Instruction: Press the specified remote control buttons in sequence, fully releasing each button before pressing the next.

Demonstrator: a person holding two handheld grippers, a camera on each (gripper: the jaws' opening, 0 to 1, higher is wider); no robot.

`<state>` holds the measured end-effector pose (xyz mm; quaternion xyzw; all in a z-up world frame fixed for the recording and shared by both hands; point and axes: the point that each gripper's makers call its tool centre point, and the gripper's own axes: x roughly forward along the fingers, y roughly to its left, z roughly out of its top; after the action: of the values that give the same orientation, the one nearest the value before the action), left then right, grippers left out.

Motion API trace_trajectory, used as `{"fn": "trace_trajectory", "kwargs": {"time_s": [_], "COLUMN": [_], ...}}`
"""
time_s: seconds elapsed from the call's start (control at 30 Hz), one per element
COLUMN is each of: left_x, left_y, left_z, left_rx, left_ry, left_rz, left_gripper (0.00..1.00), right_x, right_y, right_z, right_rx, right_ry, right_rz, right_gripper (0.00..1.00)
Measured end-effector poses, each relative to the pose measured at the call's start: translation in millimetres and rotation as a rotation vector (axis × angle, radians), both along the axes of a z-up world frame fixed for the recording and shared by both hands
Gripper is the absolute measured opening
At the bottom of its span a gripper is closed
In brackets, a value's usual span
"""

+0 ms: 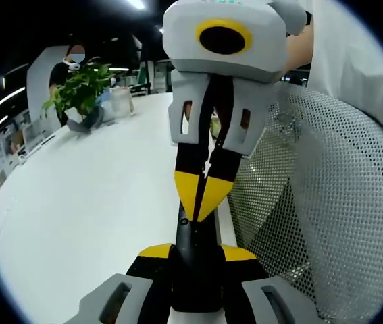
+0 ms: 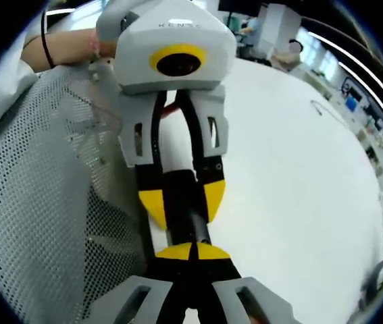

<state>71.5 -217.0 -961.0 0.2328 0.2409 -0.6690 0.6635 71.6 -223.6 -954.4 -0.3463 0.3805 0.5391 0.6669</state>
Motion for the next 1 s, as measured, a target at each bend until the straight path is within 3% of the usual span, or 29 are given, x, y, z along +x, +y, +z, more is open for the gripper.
{"fn": "trace_trajectory", "kwargs": {"time_s": [0.13,0.27,0.73,1.0], "left_x": [0.0,0.0,0.2,-0.1], "left_y": [0,0,0,0], "left_z": [0.0,0.2,-0.5,-0.3], "left_rx": [0.000,0.001,0.003,0.003], "left_ry": [0.000,-0.001,-0.002,-0.002], "left_rz": [0.002,0.001,-0.001,0.000], "left_gripper": [0.25,0.25,0.25,0.25], "right_x": [1,8,12,18], "right_y": [-1,-5,1,3], "right_z": [1.5,3.7,-2.0,-6.2], "right_rx": [0.014,0.003,-0.004,-0.055], "right_ry": [0.036,0.022,0.085,0.179], "right_rz": [-0.010,-0.012,-0.010,-0.064], "right_gripper": [0.00,0.00,0.00,0.00]}}
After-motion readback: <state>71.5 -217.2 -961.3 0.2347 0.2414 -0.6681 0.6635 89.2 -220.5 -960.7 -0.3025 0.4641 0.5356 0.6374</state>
